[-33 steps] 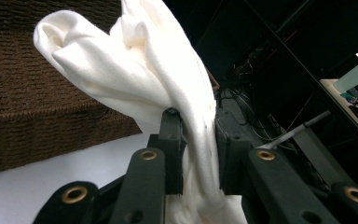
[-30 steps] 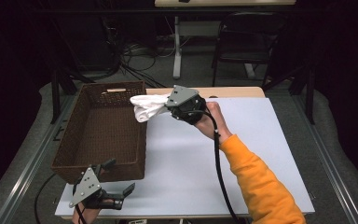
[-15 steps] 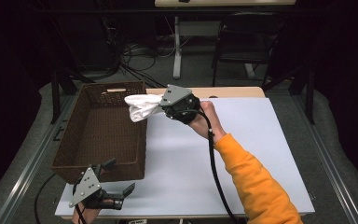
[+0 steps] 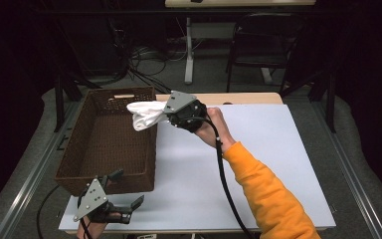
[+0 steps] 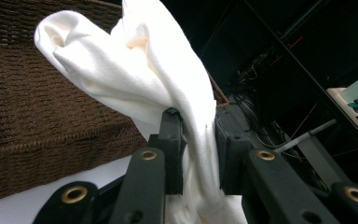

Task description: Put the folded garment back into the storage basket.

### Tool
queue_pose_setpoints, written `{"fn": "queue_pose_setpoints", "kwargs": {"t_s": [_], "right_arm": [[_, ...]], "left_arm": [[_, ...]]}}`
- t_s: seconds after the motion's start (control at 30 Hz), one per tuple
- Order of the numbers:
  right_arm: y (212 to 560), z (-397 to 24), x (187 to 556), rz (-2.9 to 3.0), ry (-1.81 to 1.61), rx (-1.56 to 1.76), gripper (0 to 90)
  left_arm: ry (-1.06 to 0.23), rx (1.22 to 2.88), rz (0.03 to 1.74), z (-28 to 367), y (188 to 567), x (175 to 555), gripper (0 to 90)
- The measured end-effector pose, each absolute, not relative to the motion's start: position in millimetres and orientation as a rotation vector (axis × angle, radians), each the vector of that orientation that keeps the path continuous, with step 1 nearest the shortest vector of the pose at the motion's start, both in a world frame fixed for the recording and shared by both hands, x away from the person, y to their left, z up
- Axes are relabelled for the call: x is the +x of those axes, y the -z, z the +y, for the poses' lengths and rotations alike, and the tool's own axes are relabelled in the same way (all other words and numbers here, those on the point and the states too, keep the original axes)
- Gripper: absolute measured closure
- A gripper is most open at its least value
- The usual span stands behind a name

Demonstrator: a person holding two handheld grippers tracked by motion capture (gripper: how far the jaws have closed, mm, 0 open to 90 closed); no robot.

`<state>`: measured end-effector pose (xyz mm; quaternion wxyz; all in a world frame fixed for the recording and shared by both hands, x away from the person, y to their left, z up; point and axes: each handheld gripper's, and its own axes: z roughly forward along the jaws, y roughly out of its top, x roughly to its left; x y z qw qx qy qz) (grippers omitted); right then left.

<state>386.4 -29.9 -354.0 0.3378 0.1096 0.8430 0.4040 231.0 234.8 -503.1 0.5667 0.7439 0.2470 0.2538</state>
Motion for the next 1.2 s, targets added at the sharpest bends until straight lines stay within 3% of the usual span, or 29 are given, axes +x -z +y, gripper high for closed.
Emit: {"fn": "queue_pose_setpoints", "kwargs": {"t_s": [1.2], "right_arm": [[344,11,388,2.187,-1.092,0.299,75.2]], "left_arm": [[-0.590,1.739,0.574,235,502,230,1.0]]}}
